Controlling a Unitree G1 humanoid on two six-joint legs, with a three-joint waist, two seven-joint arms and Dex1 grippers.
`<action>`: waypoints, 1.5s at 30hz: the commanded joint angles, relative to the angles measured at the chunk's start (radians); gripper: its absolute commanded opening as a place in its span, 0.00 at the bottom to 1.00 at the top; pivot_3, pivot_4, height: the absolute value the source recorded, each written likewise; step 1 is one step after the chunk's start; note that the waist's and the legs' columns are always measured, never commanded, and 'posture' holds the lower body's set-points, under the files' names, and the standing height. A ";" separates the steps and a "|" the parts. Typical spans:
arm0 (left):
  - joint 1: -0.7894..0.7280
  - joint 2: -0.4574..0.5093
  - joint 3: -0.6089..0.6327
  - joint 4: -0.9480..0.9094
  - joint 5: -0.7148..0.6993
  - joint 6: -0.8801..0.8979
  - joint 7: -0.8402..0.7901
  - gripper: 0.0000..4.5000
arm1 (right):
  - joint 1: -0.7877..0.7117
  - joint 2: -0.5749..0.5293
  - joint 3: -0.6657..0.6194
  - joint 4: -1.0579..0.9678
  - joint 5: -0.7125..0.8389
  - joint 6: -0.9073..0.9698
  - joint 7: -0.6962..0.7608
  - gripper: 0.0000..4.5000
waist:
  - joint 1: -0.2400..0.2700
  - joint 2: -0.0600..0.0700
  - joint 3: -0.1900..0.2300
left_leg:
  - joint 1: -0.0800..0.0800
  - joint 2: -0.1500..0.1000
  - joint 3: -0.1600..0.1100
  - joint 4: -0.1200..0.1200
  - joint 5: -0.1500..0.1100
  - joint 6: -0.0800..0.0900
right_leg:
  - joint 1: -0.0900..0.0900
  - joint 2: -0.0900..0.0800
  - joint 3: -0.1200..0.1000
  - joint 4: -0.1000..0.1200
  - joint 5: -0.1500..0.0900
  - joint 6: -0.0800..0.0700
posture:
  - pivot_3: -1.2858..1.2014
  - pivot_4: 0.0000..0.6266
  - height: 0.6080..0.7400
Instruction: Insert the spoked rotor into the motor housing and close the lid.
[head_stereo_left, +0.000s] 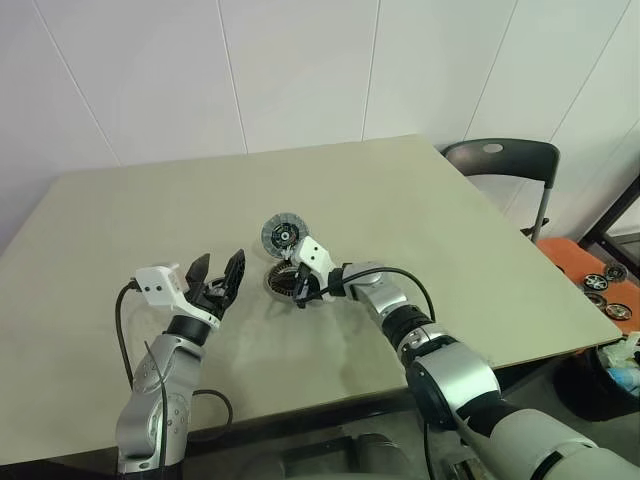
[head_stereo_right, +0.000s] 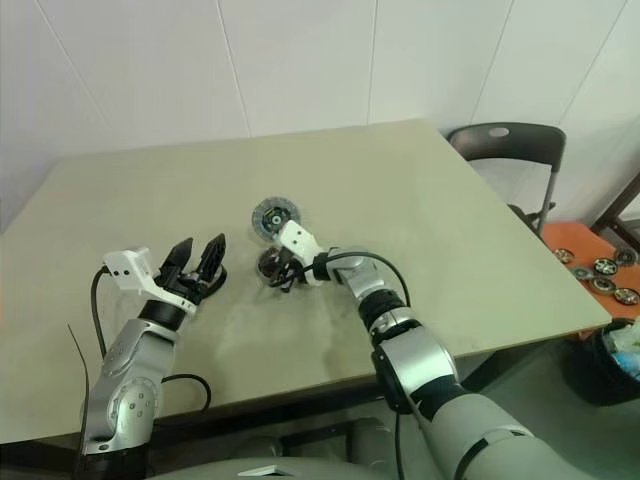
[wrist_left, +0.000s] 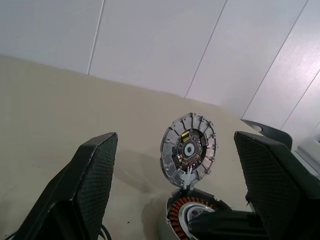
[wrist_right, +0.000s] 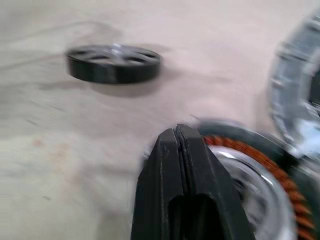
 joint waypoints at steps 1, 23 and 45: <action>-0.012 0.002 0.006 -0.014 0.003 -0.024 -0.005 0.89 | -0.013 0.001 -0.001 -0.048 0.009 -0.001 -0.008 0.01 | 0.001 0.000 0.000 | 0.000 0.000 0.000 0.000 0.000 0.000 | 0.000 0.000 0.000 0.000 0.000 0.000 | 0.52 0.00 1.00; -0.011 0.011 0.002 -0.001 -0.002 -0.017 -0.016 0.89 | -0.028 -0.013 -0.042 -0.009 0.031 -0.046 -0.118 0.01 | 0.000 0.000 0.000 | 0.000 0.000 0.000 0.000 0.000 0.000 | 0.000 0.000 0.000 0.000 0.000 0.000 | 0.52 0.00 1.00; -0.010 0.008 0.004 -0.002 0.003 -0.020 -0.013 0.89 | 0.009 -0.040 0.067 0.052 -0.110 -0.188 -0.237 0.01 | -0.001 -0.001 0.000 | 0.000 0.000 0.000 0.000 0.000 0.000 | 0.001 0.000 0.000 0.000 0.000 0.000 | 0.52 0.00 1.00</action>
